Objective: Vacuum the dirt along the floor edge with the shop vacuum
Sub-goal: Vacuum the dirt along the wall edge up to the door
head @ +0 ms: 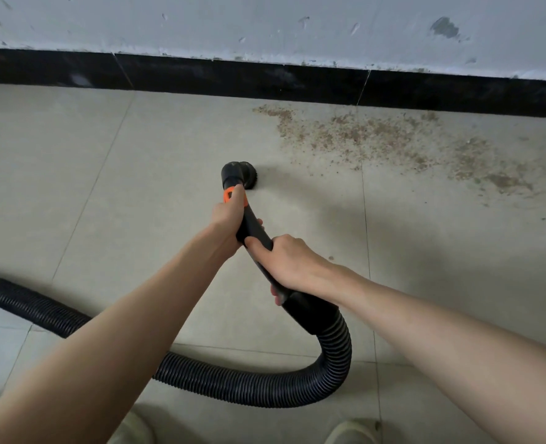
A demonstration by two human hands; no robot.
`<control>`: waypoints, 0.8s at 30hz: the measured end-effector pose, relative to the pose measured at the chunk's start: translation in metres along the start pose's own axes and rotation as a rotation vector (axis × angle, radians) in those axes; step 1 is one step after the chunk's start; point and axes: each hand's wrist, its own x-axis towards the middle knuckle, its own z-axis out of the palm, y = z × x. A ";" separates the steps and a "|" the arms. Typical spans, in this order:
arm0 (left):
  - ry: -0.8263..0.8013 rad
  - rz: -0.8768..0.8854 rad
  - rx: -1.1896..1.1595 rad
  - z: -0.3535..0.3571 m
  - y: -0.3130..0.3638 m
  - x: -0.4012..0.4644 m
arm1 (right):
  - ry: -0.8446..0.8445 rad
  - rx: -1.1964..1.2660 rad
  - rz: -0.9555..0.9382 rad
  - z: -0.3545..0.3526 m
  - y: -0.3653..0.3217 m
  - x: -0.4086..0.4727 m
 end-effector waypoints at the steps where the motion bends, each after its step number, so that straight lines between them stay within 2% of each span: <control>1: 0.001 -0.005 -0.006 0.002 -0.002 -0.002 | 0.016 -0.023 -0.001 -0.001 0.003 -0.001; 13: -0.095 -0.092 -0.013 0.055 0.022 0.019 | 0.131 -0.010 0.041 -0.042 0.009 0.024; 20: -0.093 -0.037 -0.027 0.040 0.057 0.063 | 0.043 0.276 -0.068 -0.043 0.021 0.059; 24: -0.065 -0.010 -0.016 0.027 0.077 0.089 | 0.044 0.605 -0.060 -0.015 0.038 0.056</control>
